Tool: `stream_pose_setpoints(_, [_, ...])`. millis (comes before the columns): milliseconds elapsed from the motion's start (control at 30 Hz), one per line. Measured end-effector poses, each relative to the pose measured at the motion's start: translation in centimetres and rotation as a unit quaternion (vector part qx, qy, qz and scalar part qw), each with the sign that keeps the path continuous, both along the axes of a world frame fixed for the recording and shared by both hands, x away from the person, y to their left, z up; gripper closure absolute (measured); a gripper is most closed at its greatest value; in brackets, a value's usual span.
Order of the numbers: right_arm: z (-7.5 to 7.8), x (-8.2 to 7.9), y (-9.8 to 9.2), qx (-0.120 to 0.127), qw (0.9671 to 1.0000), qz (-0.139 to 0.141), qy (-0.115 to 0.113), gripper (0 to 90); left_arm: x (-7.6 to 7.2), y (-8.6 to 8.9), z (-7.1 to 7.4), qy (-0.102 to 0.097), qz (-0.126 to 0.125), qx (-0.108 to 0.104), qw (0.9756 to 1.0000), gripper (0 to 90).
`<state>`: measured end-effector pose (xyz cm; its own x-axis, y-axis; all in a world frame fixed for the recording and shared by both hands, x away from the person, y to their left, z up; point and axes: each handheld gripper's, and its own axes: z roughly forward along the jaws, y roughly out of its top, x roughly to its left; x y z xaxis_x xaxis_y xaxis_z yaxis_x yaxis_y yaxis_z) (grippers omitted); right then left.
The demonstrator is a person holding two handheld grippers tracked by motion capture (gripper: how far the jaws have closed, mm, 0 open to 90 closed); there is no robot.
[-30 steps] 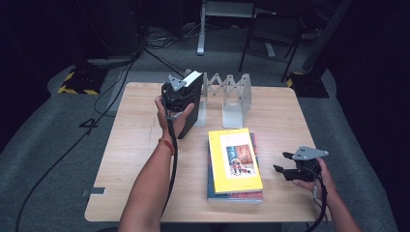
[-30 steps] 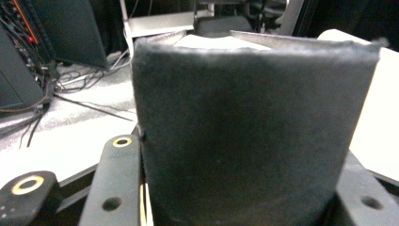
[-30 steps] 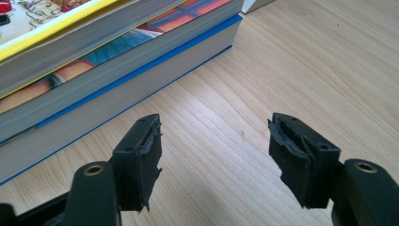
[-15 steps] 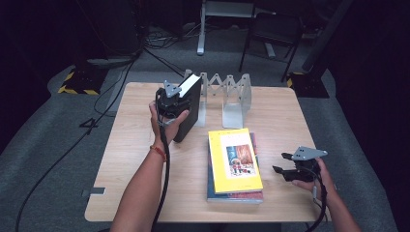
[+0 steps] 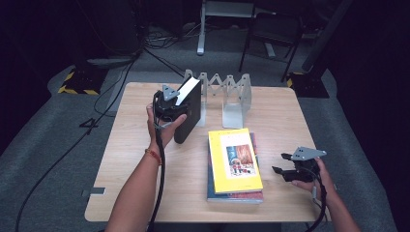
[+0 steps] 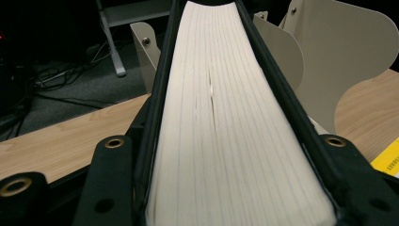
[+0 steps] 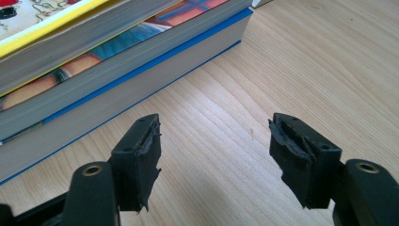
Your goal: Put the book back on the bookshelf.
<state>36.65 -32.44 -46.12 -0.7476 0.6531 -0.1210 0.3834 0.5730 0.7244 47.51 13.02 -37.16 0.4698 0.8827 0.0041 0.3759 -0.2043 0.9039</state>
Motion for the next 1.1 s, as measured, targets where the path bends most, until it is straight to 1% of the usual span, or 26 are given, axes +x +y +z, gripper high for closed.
stream_pose_setpoints(33, [0.0,0.0,0.0,0.000,1.0000,0.000,0.001,34.8,0.1,0.0,0.1,0.002,0.000,-0.003,1.0000,47.3])
stream_pose_setpoints(67, [0.0,0.0,0.0,0.000,1.0000,0.000,0.001,34.8,0.1,0.1,0.1,0.000,-0.001,-0.001,1.0000,46.9])
stream_pose_setpoints(133, [0.0,0.0,0.1,-0.002,1.0000,0.001,0.001,34.8,0.2,0.1,0.4,-0.003,-0.005,-0.007,1.0000,45.5])
stream_pose_setpoints(200, [0.0,0.0,0.1,-0.004,1.0000,0.004,0.001,34.8,0.4,-0.1,0.7,-0.001,-0.013,-0.001,0.9999,43.1])
stream_pose_setpoints(267, [-0.1,0.0,0.2,-0.005,1.0000,0.004,0.000,34.7,0.6,-0.3,1.0,0.001,-0.015,0.011,0.9998,42.4])
stream_pose_setpoints(333, [-0.1,0.0,0.2,-0.006,1.0000,0.005,0.001,34.8,0.8,-0.4,1.1,0.008,-0.013,0.013,0.9998,42.0])
stream_pose_setpoints(367, [-0.1,0.0,0.2,-0.006,1.0000,0.005,0.001,34.8,0.9,-0.5,1.2,0.008,-0.010,0.014,0.9998,42.1])
stream_pose_setpoints(400, [-0.1,0.0,0.2,-0.006,1.0000,0.005,0.002,34.8,0.9,-0.5,1.2,0.005,-0.008,0.018,0.9998,42.9])
stream_pose_setpoints(433, [-0.1,0.0,0.2,-0.007,1.0000,0.005,0.002,34.8,0.8,-0.5,1.2,-0.003,0.000,0.024,0.9997,44.4])
stream_pose_setpoints(467, [-0.1,0.0,0.2,-0.008,0.9999,0.006,0.002,34.8,0.8,-0.5,1.3,-0.005,0.004,0.020,0.9998,46.7])
stream_pose_setpoints(500, [-0.1,0.0,0.2,-0.008,0.9999,0.006,0.002,34.8,0.8,-0.5,1.3,-0.005,0.004,0.020,0.9998,47.6])
stream_pose_setpoints(600, [-0.2,0.0,0.3,-0.008,1.0000,0.005,0.002,34.0,1.1,-0.8,1.5,-0.005,0.011,0.008,0.9999,49.8])
stream_pose_setpoints(633, [-0.2,0.0,0.3,-0.008,1.0000,0.005,0.002,34.0,1.1,-0.8,1.5,-0.005,0.011,0.008,0.9999,50.7])
stream_pose_setpoints(667, [-0.2,0.1,0.2,-0.004,1.0000,0.000,0.004,34.0,1.5,-1.0,1.7,-0.003,0.013,-0.005,0.9999,51.5])
stream_pose_setpoints(700, [-0.2,0.1,0.2,-0.004,1.0000,0.000,0.004,34.0,1.5,-1.0,1.7,-0.003,0.013,-0.005,0.9999,52.0])
stream_pose_setpoints(733, [-0.2,0.1,0.2,-0.004,1.0000,-0.001,0.004,34.0,1.6,-1.2,1.7,-0.004,0.015,-0.004,0.9999,52.0])
stream_pose_setpoints(767, [-0.1,0.1,0.2,-0.003,1.0000,0.000,0.002,34.0,1.9,-1.8,1.7,-0.009,0.019,0.002,0.9998,52.3])
stream_pose_setpoints(800, [-0.1,0.1,0.2,-0.002,1.0000,0.000,0.003,34.0,2.2,-2.0,1.9,-0.005,0.015,0.003,0.9999,52.5])
stream_pose_setpoints(867, [-0.1,0.1,0.1,-0.002,1.0000,-0.001,0.004,34.1,2.6,-2.7,2.1,-0.005,0.019,0.013,0.9997,52.7])
stream_pose_setpoints(900, [-0.2,0.1,0.1,-0.001,1.0000,-0.002,0.005,34.1,2.9,-3.0,2.3,-0.002,0.018,0.017,0.9997,52.8])
stream_pose_setpoints(967, [-0.2,0.1,0.0,-0.003,1.0000,-0.003,0.005,34.2,3.4,-3.4,2.6,0.000,0.024,0.023,0.9995,52.8])
stream_pose_setpoints(1067, [-0.2,0.1,0.0,-0.002,1.0000,-0.001,0.004,34.2,4.2,-3.6,3.0,0.000,0.033,0.021,0.9992,52.8])
stream_pose_setpoints(1100, [-0.2,0.1,0.0,-0.001,1.0000,-0.002,0.003,34.2,4.5,-3.7,3.2,0.000,0.041,0.020,0.9990,52.9])
